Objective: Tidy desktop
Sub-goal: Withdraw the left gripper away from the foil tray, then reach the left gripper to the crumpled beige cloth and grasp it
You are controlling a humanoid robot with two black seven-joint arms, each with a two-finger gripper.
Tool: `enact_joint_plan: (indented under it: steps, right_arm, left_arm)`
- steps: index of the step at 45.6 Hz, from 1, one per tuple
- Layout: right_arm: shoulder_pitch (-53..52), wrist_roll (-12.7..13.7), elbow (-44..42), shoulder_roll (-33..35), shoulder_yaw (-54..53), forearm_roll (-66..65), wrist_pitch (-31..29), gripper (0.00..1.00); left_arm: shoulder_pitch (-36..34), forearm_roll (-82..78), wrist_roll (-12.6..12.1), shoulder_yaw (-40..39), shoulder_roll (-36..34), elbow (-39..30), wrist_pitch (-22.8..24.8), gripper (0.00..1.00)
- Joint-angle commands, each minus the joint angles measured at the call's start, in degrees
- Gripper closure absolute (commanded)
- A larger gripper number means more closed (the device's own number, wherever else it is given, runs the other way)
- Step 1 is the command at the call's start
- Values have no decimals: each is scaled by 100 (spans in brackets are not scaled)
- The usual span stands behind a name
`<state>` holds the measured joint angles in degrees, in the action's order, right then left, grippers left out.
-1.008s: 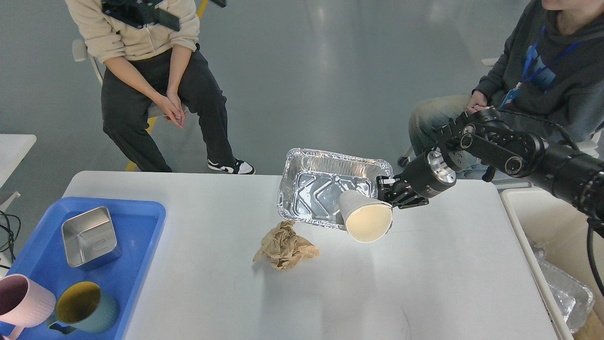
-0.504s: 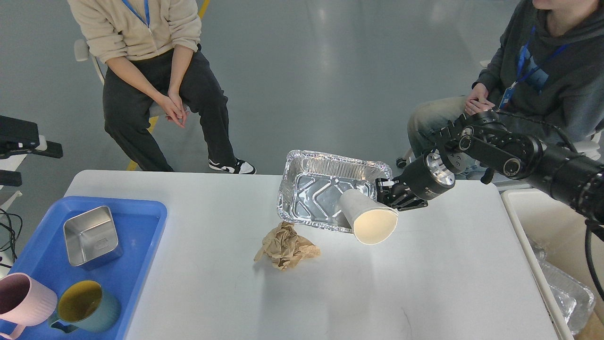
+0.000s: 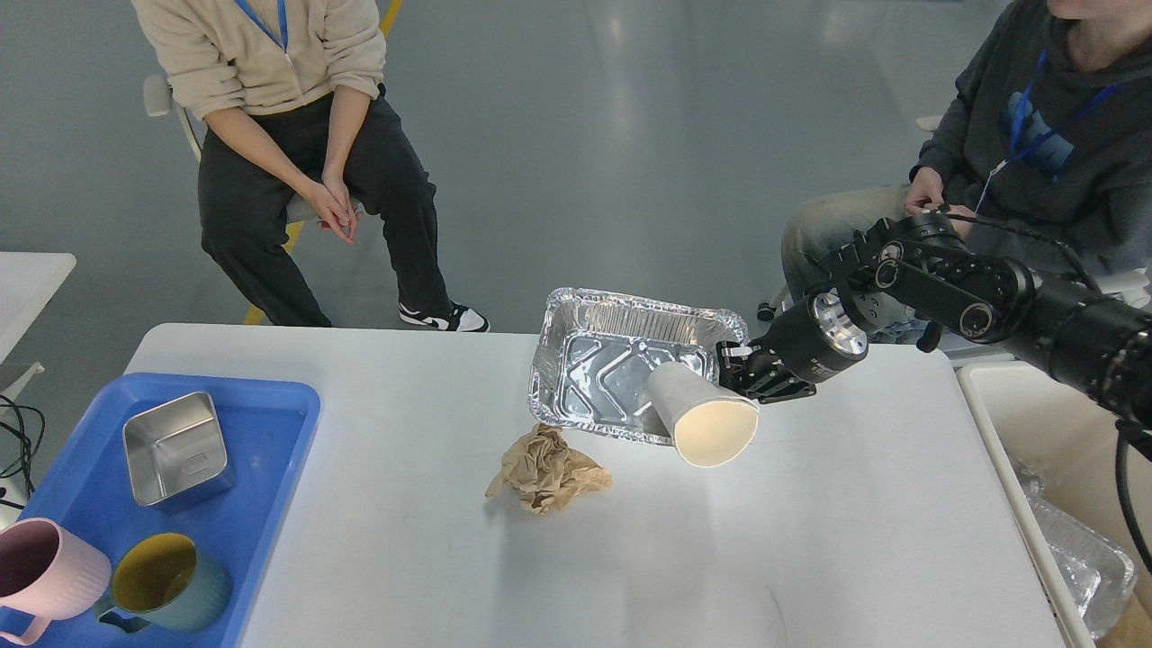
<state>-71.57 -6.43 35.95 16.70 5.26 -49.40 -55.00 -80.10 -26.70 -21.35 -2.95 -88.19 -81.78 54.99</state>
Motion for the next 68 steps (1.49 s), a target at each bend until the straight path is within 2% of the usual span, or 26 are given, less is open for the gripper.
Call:
enact_joint_plan:
  steps: [1,3,7,17,27,35,40,47,52,68]
  right_arm:
    - [-59,1,9,0,1,0,0,100]
    - [-76,1,35,8,1,0,0,100]
    - [-94,1,35,17,10,0,0,100]
    - [-77,-8,9,61,-8,0,0,100]
    - [-77,1,-26,96,-8,0,0,100]
    - [-68,1,-26,202,-17,0,0,100]
    - [-59,1,-18,211,-17,9,0,100]
    - [-50,1,-18,211,-17,9,0,100]
    - [-59,1,9,263,-17,0,0,100]
    - [-59,1,26,298,-25,0,0,100]
  left_arm:
    - [46,-11,-9,321,1205,-23,1,4]
    - [152,-37,-35,400,1732,-23,-76,4]
    - [442,-361,-44,436,2761,65,-1007,4]
    - [1285,-1461,-44,243,5108,1110,-1842,4]
    - [1690,-2041,17,181,6787,2577,-1975,4]
    - [1831,-2383,245,163,7798,3747,-1975,4]
    - [1857,-2428,290,234,8264,4169,-2054,4]
    - [2068,-2656,334,278,8642,4407,-2423,5]
    - [2200,-2902,351,278,8801,4521,-2476,7]
    - [2349,-3140,360,366,8906,4636,-2827,25]
